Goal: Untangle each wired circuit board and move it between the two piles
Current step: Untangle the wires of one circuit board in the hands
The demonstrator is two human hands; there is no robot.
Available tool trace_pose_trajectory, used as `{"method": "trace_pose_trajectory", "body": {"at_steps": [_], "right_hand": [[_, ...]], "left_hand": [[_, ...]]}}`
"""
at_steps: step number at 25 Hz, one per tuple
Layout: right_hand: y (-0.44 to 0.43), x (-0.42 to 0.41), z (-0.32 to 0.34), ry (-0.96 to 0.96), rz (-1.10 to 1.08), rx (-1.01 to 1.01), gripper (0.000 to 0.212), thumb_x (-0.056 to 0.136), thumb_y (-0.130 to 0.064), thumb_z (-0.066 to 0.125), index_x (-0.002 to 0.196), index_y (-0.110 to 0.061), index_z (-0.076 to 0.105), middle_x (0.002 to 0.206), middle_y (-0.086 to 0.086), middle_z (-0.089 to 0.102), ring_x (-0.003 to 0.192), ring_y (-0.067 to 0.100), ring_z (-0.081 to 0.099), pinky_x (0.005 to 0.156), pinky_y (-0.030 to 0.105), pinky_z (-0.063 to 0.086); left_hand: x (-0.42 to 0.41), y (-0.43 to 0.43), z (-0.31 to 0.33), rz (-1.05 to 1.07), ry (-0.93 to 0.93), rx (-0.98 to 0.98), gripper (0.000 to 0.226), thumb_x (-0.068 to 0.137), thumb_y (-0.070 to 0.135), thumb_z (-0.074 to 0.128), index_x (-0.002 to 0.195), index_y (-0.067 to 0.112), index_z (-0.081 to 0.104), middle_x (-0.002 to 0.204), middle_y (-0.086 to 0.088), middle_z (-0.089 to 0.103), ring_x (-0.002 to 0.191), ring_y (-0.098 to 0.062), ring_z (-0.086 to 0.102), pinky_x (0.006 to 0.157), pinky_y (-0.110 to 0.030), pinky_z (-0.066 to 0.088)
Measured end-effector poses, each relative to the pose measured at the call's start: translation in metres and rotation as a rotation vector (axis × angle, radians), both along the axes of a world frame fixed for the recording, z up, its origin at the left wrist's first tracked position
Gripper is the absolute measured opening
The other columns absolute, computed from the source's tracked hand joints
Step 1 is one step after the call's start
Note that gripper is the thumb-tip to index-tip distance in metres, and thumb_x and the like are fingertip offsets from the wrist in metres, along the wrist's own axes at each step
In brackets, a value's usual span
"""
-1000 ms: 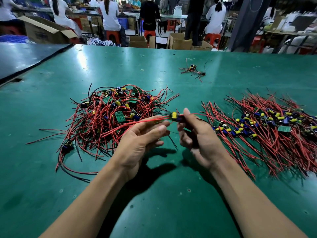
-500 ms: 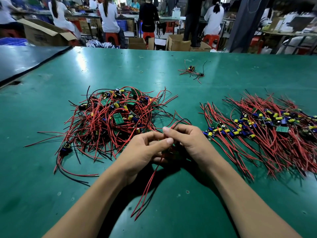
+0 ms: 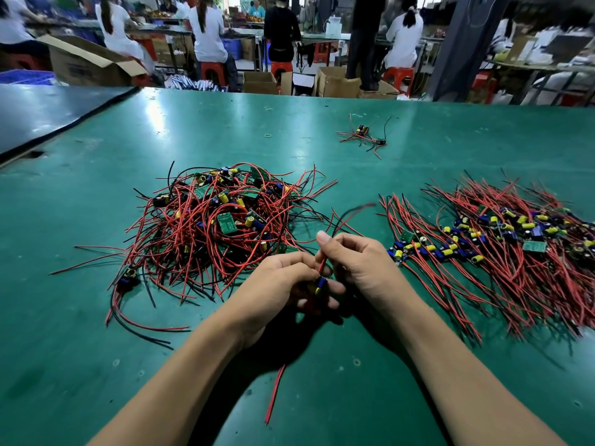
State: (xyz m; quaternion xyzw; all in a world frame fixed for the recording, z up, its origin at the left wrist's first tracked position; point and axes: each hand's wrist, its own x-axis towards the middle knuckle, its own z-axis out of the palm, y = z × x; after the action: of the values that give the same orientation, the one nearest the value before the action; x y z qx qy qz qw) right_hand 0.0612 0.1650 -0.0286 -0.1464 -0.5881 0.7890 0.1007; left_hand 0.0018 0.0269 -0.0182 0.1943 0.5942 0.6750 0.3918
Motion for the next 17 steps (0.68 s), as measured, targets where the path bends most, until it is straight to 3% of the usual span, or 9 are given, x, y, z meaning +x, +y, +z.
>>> {"method": "trace_pose_trajectory", "body": {"at_steps": [3, 5, 8, 13, 17], "right_hand": [[-0.002, 0.0, 0.0, 0.021, -0.009, 0.1, 0.031, 0.088, -0.038, 0.074, 0.073, -0.012, 0.069, 0.059, 0.004, 0.057, 0.045, 0.01, 0.05, 0.043, 0.02, 0.046], [-0.004, 0.0, 0.001, 0.034, -0.006, 0.114, 0.032, 0.089, -0.041, 0.072, 0.072, -0.014, 0.069, 0.058, 0.002, 0.058, 0.044, 0.009, 0.051, 0.042, 0.02, 0.045], [-0.005, -0.005, 0.001, -0.044, -0.057, 0.079, 0.036, 0.092, -0.046, 0.066, 0.07, -0.017, 0.072, 0.055, 0.0, 0.052, 0.039, 0.008, 0.043, 0.039, 0.017, 0.038], [0.006, -0.011, -0.001, -0.082, -0.208, 0.036, 0.046, 0.099, -0.042, 0.059, 0.063, -0.019, 0.077, 0.057, -0.009, 0.041, 0.039, 0.005, 0.027, 0.04, 0.018, 0.021], [0.006, -0.011, -0.008, -0.072, -0.199, 0.196, 0.046, 0.094, -0.051, 0.063, 0.065, -0.017, 0.072, 0.047, -0.005, 0.039, 0.038, 0.007, 0.032, 0.04, 0.018, 0.027]], "left_hand": [[0.001, 0.002, -0.003, 0.024, 0.077, -0.004, 0.02, 0.096, 0.004, 0.053, 0.077, 0.008, 0.059, 0.071, -0.009, 0.071, 0.058, -0.019, 0.068, 0.055, -0.022, 0.053], [0.0, 0.002, -0.006, 0.05, 0.101, 0.015, 0.02, 0.094, 0.007, 0.059, 0.075, 0.009, 0.064, 0.074, -0.012, 0.071, 0.061, -0.023, 0.067, 0.059, -0.029, 0.056], [0.0, 0.001, -0.006, 0.061, 0.071, 0.034, 0.011, 0.093, 0.007, 0.06, 0.086, 0.002, 0.067, 0.085, -0.023, 0.072, 0.068, -0.033, 0.069, 0.057, -0.031, 0.058], [-0.001, 0.0, -0.002, 0.021, 0.007, 0.015, 0.009, 0.093, 0.004, 0.059, 0.093, -0.003, 0.065, 0.082, -0.022, 0.072, 0.057, -0.024, 0.068, 0.045, -0.02, 0.049], [-0.002, 0.002, -0.004, 0.048, 0.037, -0.018, 0.012, 0.092, 0.0, 0.058, 0.1, -0.005, 0.066, 0.078, -0.021, 0.072, 0.052, -0.024, 0.066, 0.044, -0.019, 0.048]]}}
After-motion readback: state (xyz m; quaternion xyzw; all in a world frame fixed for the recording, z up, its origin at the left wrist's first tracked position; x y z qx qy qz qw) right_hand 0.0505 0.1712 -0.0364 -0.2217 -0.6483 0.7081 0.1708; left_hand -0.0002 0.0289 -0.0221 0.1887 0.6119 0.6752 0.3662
